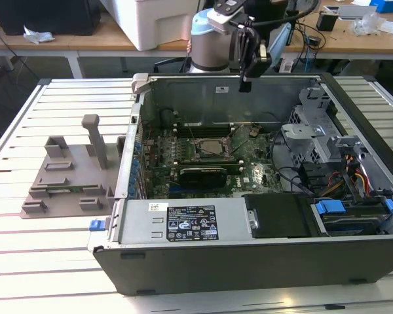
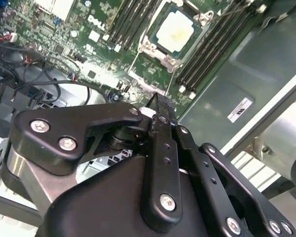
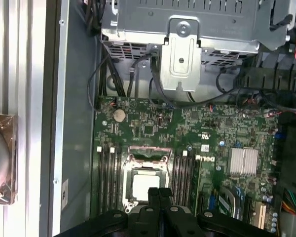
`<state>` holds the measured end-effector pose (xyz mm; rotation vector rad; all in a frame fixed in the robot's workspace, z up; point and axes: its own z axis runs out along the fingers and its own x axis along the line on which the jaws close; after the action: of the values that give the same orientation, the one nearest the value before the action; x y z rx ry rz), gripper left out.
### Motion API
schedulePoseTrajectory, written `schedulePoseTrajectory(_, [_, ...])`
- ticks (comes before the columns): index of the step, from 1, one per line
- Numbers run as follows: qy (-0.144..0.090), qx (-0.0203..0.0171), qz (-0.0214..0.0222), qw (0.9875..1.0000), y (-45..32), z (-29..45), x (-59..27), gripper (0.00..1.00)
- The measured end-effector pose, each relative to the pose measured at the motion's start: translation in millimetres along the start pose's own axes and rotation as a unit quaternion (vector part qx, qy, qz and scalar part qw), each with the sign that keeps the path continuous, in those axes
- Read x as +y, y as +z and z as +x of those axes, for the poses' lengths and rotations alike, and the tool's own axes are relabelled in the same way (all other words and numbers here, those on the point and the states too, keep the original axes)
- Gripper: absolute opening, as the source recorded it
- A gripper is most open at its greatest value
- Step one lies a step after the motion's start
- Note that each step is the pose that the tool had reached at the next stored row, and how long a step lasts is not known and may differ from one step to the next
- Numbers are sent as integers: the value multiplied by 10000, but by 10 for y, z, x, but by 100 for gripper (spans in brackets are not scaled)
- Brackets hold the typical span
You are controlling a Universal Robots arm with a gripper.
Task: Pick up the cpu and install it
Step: 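Close the cpu cover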
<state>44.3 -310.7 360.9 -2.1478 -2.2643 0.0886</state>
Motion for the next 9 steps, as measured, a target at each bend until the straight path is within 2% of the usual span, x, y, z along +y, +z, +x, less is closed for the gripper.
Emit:
schedulePoseTrajectory(4, [-1, -15, 18, 10000, 143, -2, 142, 11])
schedulePoseTrajectory(6, [1, -17, 20, 10000, 191, -2, 176, 11])
schedulePoseTrajectory(8, [0, -20, 23, 10000, 316, -1, 276, 11])
schedulePoseTrajectory(9, [0, -20, 23, 10000, 338, -1, 292, 11])
